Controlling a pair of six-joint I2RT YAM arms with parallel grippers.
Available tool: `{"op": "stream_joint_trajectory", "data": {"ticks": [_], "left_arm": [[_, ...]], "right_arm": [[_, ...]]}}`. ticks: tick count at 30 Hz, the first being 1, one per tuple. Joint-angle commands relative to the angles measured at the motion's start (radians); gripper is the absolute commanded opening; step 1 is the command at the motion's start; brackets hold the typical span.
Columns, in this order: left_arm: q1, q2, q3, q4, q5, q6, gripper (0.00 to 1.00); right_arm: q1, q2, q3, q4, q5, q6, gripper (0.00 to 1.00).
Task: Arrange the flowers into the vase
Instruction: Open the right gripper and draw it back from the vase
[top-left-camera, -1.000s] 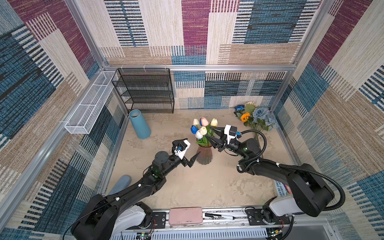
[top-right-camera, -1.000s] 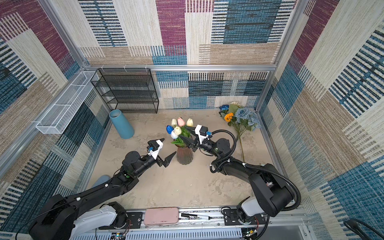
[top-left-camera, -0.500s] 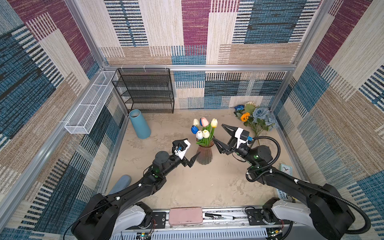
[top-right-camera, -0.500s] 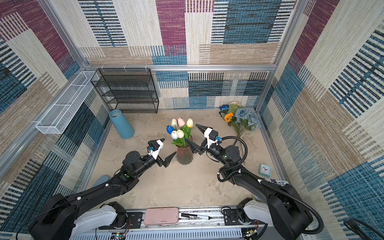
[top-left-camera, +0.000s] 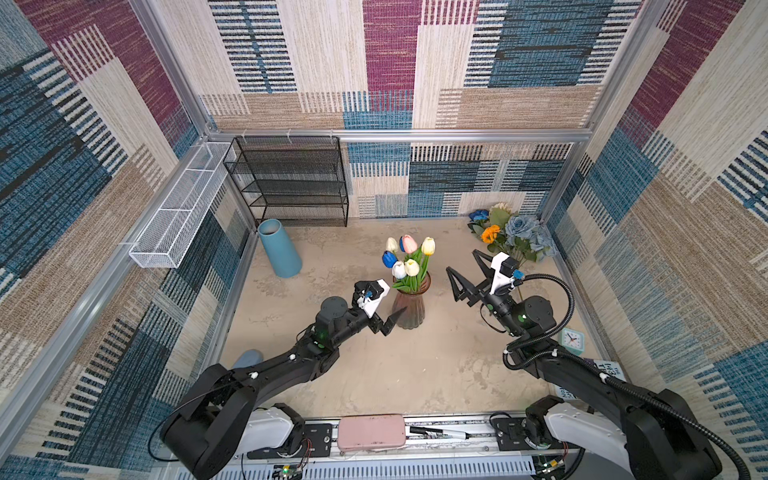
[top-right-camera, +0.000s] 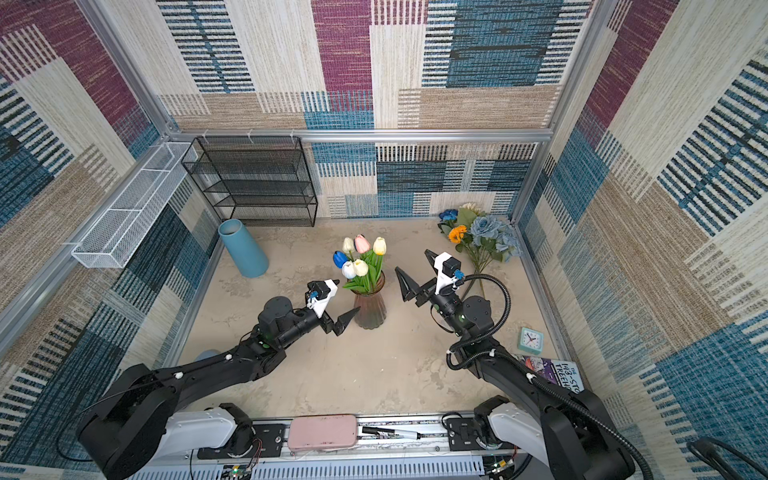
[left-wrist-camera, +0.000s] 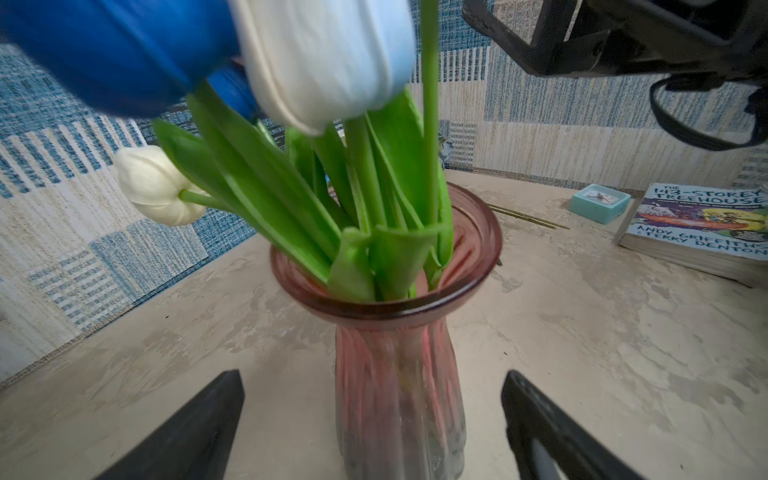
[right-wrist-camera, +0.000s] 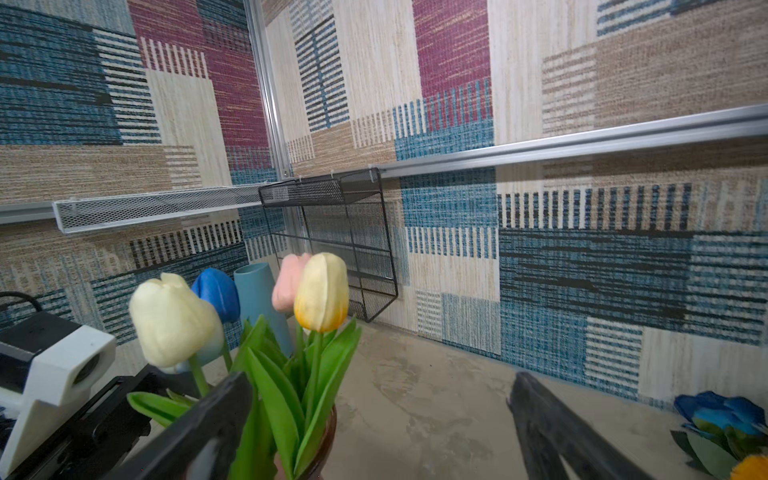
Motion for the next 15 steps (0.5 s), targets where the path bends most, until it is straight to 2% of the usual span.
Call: {"op": "stream_joint_trajectory", "data": {"ticks": [1,6,15], "left_arm": [[-0.005,0.057,0.028,0.090,0.049,-0.071,0.99],[-0.018,0.164,0.067,0.160,0.055,-0.087,0.99],[-0.033,0.349,0.149,0.271,0.030,-0.125,0.99]], "right_arm": [[-0.011,-0.007,-0.018,0.070,0.043,0.026,1.00],[-0.014,-0.021,-0.044,0.095,0.077,0.012,1.00],[-0.014,-0.028,-0.072,0.126,0.069,0.007,1.00]]}}
